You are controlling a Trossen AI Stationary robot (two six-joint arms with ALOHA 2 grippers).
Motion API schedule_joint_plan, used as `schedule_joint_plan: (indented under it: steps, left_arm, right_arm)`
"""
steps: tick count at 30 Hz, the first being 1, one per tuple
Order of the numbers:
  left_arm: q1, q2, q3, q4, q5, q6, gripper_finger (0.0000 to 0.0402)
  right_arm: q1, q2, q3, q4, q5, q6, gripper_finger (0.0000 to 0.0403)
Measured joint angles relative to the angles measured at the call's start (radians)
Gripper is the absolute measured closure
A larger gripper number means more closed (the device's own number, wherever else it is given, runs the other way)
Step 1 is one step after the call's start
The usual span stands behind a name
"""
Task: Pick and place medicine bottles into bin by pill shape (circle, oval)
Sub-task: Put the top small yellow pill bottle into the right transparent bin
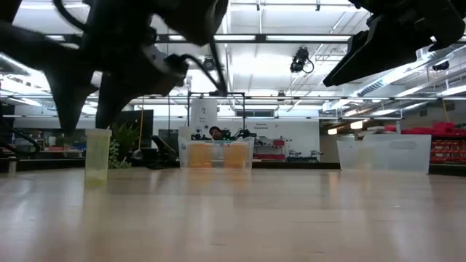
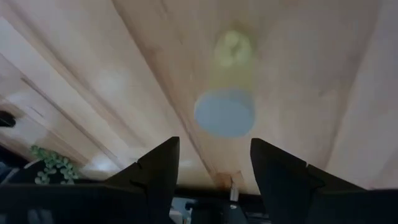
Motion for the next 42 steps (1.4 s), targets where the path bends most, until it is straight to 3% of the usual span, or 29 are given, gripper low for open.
schedule_joint_plan:
  steps: [7, 15, 24, 35, 42]
  left_arm:
    - [-0.006, -0.091, -0.144, 0.046, 0.000, -0.036, 0.0217]
    - [-0.025, -0.269, -0.355, 0.392, 0.015, -0.175, 0.0235]
    - [-0.084, -0.286, -0.560, 0.605, 0.043, -0.264, 0.0242]
    - [-0.085, -0.372, -0.571, 0.662, 0.044, -0.273, 0.0268]
    - [-0.062, -0.401, -0.573, 0.713, 0.035, -0.296, 0.0223]
  right_arm:
    - [0.000, 0.000, 0.000, -0.003, 0.000, 0.000, 0.0167]
    - [0.000, 0.000, 0.000, 0.007, 0.000, 0.005, 0.0167]
    - [-0.001, 0.000, 0.000, 0.085, 0.000, -0.030, 0.0167]
    - [-0.001, 0.000, 0.000, 0.094, -0.007, -0.023, 0.0167]
    - [0.000, 0.000, 0.000, 0.090, -0.008, -0.023, 0.0167]
